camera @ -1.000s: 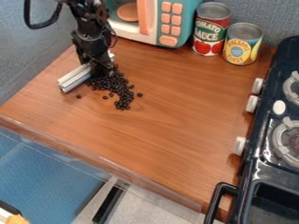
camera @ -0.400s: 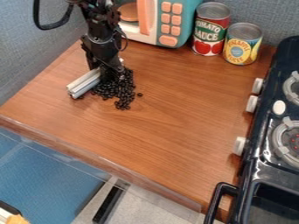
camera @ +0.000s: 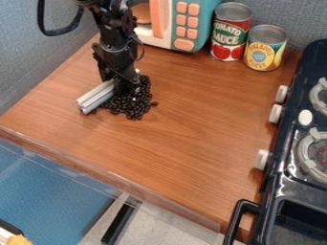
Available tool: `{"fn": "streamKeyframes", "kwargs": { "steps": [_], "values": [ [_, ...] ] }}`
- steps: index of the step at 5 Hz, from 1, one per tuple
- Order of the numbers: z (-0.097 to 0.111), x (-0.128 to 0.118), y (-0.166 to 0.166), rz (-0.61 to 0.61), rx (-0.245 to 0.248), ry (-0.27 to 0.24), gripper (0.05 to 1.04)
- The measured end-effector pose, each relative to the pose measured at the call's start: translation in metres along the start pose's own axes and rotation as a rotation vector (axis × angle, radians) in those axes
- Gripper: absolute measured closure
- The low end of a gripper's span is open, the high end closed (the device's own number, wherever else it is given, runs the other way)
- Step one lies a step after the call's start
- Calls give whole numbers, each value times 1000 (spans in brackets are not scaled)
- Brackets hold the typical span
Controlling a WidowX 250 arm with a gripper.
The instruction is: Sweep into pile
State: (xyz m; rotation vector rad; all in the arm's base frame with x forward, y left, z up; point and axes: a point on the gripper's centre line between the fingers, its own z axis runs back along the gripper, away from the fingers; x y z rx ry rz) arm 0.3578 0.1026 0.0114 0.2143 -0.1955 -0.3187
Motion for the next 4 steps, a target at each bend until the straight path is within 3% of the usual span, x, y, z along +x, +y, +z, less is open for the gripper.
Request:
{"fn": "streamKeyframes", "kwargs": {
  "steps": [1, 3, 4],
  "values": [
    [4, 7, 8, 23, -2, -16, 699],
    [21, 21, 77, 179, -6, -84, 699],
    [23, 20, 94, 210, 1, -85, 699]
  ]
}}
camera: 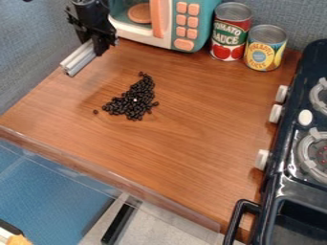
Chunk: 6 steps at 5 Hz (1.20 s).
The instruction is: Sweep into pile
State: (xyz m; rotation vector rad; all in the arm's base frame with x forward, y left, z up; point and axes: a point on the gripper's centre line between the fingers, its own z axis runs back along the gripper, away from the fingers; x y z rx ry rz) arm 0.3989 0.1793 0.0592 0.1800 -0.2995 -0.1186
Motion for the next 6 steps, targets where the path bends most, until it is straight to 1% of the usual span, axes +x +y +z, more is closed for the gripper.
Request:
{"fn": "streamKeyframes", "kwargs": {
  "steps": [1, 2, 3, 4, 5, 6],
  "values": [
    [-21, -12, 3, 26, -12, 66, 699],
    [-23, -18, 2, 50, -23, 105, 699],
    [-26, -22, 4, 88, -21, 157, 633],
    [-22, -21, 11, 134, 14, 169, 317],
    [-9, -13, 20, 164, -19, 156, 84],
    [8, -17, 45, 200, -56, 152, 73]
  ]
}}
